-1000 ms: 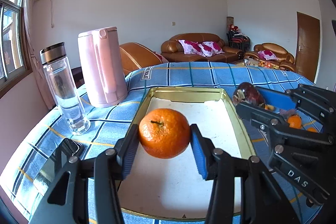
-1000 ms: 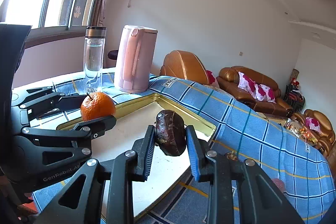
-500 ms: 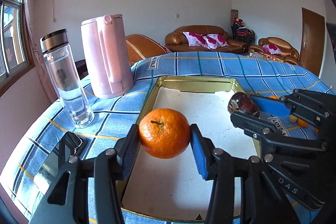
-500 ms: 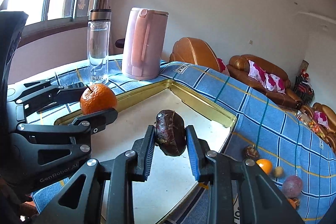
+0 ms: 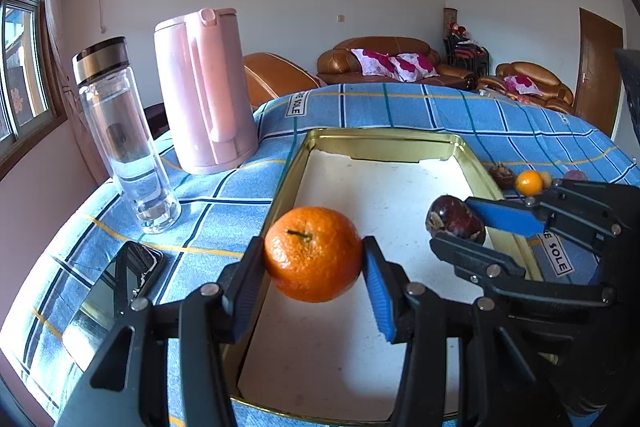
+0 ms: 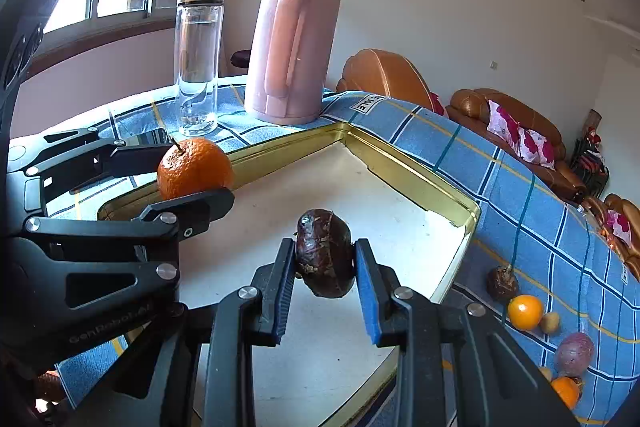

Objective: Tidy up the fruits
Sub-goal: 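Carry the mandarin and mangosteen over the gold tray with both tools, then open the left tool to drop the mandarin in the tray while the right tool releases the mangosteen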

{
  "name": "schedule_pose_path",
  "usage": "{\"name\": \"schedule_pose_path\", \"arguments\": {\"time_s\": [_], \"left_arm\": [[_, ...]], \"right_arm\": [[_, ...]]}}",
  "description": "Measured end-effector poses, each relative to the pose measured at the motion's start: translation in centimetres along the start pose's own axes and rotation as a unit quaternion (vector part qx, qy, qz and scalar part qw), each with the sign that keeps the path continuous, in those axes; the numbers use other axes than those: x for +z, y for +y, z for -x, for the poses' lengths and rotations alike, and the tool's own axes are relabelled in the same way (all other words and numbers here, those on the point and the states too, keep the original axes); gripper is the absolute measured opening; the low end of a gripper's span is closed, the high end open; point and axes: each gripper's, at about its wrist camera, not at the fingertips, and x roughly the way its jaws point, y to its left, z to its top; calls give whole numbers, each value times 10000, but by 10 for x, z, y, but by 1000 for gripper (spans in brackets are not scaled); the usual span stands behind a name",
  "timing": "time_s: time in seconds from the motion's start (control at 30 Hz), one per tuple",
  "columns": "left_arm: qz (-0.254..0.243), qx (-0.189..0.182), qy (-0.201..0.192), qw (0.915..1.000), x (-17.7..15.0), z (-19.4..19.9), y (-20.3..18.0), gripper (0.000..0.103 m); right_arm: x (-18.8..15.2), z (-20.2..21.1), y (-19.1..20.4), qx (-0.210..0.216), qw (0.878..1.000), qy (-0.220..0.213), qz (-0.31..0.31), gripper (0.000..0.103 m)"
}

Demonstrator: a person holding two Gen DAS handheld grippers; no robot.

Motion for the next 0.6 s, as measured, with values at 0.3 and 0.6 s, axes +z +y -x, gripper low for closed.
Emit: {"name": "schedule_pose_path", "arguments": {"time_s": [0.3,0.6], "left_arm": [[-33,14,165,9999,-4,-10,1,50],[-55,-1,231,9997,-7,-13,0,50]], "right_arm": [[-3,-11,2,58,9997,235,25,31],[-7,-17,5,58,9994,336,72,31]]}}
